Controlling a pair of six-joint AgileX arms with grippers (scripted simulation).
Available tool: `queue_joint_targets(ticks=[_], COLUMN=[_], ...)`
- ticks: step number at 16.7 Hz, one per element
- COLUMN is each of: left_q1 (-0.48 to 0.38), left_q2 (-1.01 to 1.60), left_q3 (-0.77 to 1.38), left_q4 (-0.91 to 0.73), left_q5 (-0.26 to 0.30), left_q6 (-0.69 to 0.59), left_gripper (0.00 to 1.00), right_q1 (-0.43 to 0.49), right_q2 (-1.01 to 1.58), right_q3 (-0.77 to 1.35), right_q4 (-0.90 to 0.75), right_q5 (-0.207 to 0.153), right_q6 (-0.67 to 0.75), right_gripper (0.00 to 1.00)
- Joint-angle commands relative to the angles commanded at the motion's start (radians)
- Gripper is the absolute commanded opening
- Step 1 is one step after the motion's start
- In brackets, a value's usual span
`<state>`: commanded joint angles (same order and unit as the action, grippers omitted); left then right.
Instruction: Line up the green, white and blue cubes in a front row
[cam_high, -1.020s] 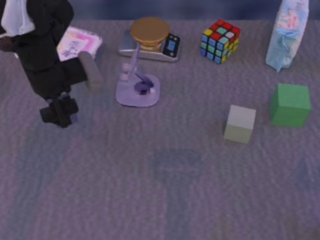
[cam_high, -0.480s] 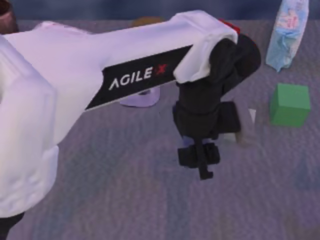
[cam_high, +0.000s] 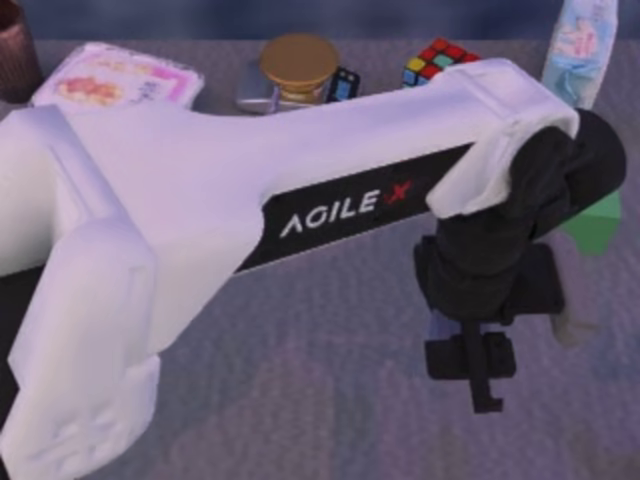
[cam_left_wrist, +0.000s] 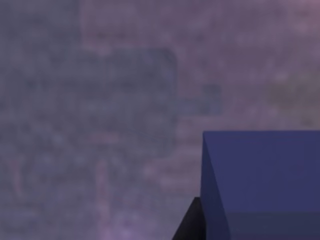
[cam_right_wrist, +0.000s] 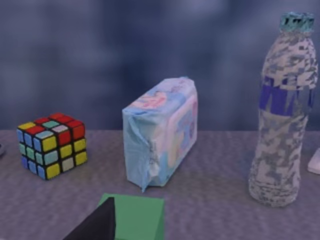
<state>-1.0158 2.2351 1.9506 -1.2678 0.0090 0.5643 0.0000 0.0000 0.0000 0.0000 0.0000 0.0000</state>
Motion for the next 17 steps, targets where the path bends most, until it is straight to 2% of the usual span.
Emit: queue_joint_targets(ticks=[4, 9, 14, 17], left_q1=[0.006, -0.002, -0.003, -0.003], left_q2=[0.006, 0.06, 0.067, 0.067], left_q3=[-0.036, -0.156, -0.168, -0.168], left_q4=[0.043, 0.22, 0.235, 0.235], left_q5=[0.0, 0.002, 0.001, 0.001], left_q6=[-0.002, -0.001, -0.002, -0.002], left_gripper=[0.0, 0.0, 0.0, 0.23], right_q1=[0.0, 0.0, 0.0, 0.0], right_q2=[0.0, 0.0, 0.0, 0.0], right_q3=[0.0, 0.0, 0.0, 0.0], right_q4=[0.0, 0.0, 0.0, 0.0], right_q5=[0.0, 0.0, 0.0, 0.0], right_q6=[0.0, 0.0, 0.0, 0.0], right_gripper=[1.0, 1.0, 1.0, 1.0])
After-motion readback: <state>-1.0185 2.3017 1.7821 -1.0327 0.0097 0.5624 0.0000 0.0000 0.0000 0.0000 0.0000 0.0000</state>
